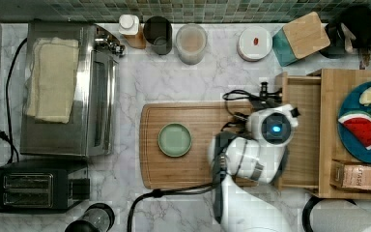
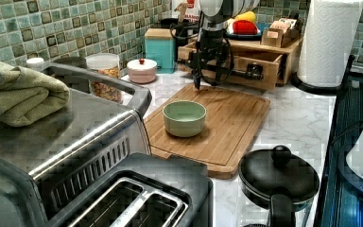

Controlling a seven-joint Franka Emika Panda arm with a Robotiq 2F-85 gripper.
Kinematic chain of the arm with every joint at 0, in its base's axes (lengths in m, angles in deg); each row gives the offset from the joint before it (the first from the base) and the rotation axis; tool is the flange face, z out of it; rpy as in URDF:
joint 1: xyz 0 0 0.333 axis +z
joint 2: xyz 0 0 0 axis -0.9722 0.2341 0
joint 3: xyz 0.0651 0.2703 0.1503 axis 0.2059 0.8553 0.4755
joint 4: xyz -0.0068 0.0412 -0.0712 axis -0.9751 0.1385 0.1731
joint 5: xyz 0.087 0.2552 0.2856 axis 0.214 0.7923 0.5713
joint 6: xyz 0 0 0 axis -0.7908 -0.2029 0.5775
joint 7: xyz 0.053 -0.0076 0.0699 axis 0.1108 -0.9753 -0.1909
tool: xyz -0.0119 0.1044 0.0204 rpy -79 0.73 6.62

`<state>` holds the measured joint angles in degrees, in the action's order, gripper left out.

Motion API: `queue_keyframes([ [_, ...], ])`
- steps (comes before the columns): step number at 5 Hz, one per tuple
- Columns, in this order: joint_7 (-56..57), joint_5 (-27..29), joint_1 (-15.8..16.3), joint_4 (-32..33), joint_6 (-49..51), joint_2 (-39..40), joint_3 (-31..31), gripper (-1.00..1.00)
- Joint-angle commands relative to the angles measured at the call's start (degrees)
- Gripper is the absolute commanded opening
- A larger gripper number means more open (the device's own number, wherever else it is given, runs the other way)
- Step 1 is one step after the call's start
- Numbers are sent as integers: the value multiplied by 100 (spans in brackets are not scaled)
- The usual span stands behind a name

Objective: Open the drawer.

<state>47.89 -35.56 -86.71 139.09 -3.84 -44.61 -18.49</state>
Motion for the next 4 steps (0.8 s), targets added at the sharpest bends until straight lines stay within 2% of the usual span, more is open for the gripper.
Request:
queue_keyframes([
  [1,-725,-68,1388,592,625,-873,1206,100],
  [2,-708,-43,1483,595,625,-875,1114,100],
  [4,-716,-52,1450,593,624,-874,1145,100],
])
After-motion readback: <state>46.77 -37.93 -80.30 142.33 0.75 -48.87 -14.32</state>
